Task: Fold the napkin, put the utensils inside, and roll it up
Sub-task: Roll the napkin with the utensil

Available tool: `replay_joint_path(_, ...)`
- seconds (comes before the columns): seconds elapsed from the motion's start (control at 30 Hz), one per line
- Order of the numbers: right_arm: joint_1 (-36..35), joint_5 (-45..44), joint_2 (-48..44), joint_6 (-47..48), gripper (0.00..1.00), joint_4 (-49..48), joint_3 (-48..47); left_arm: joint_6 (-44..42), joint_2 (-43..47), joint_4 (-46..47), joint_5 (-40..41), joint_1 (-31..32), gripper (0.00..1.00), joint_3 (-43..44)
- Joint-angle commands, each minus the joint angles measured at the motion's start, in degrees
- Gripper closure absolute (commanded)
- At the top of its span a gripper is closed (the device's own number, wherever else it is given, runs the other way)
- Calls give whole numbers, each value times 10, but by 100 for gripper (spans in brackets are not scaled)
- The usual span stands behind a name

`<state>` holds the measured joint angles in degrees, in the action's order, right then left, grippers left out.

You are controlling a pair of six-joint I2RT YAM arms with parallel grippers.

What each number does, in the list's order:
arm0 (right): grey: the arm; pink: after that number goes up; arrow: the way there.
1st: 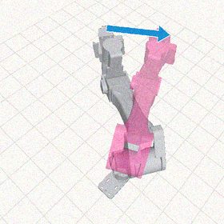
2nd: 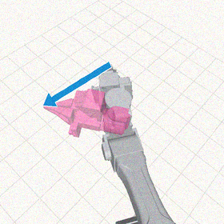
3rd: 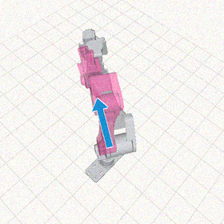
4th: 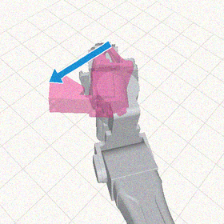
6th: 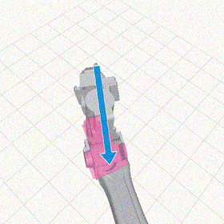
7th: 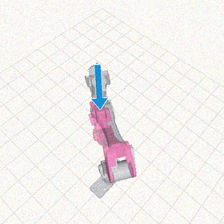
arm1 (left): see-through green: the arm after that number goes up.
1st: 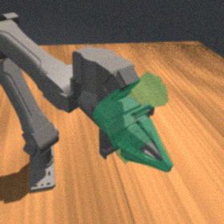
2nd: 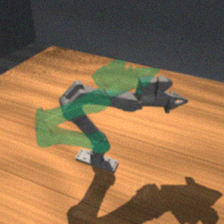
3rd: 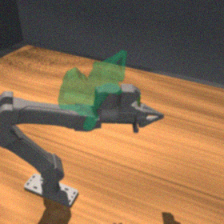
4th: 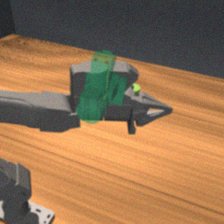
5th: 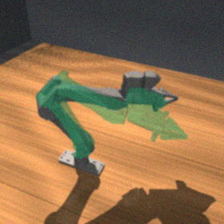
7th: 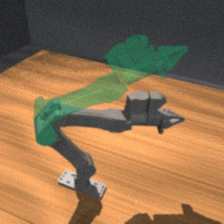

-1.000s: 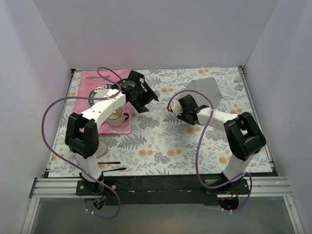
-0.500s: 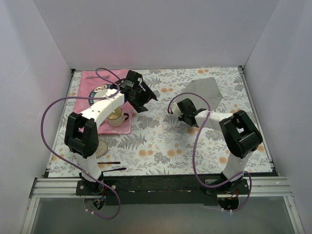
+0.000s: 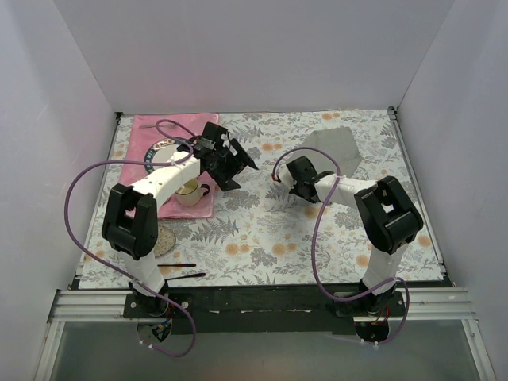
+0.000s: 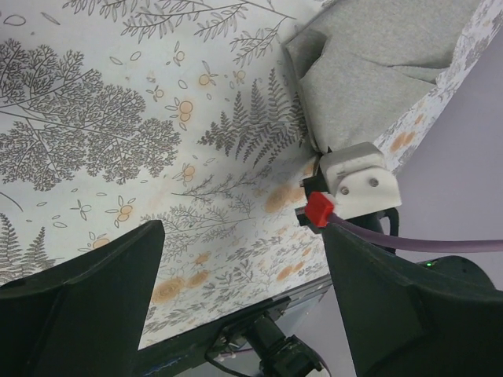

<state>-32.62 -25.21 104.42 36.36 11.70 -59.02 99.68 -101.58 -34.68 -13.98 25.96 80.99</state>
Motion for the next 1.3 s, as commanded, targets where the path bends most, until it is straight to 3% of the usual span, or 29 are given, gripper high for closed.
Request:
replay_joint_path(0.0, -13, 81, 9, -92, 99, 79, -22, -9, 56, 31, -50, -17, 17, -36)
replay_joint_path(0.33, -34, 193, -28, -243, 99, 107, -8, 20, 68, 108, -114, -18, 21, -134)
replay_joint_path(0.57, -33, 280, -49, -307, 99, 73, 22, 41, 1, 136, -120, 21, 22, -119)
replay_joint_path(1.03, -3, 445, -58, -346, 99, 33, 51, 70, -65, 174, -61, 61, 32, -111)
replay_joint_path(1.27, 7, 467, -56, -353, 99, 33, 57, 101, -81, 231, -67, 63, 34, -142)
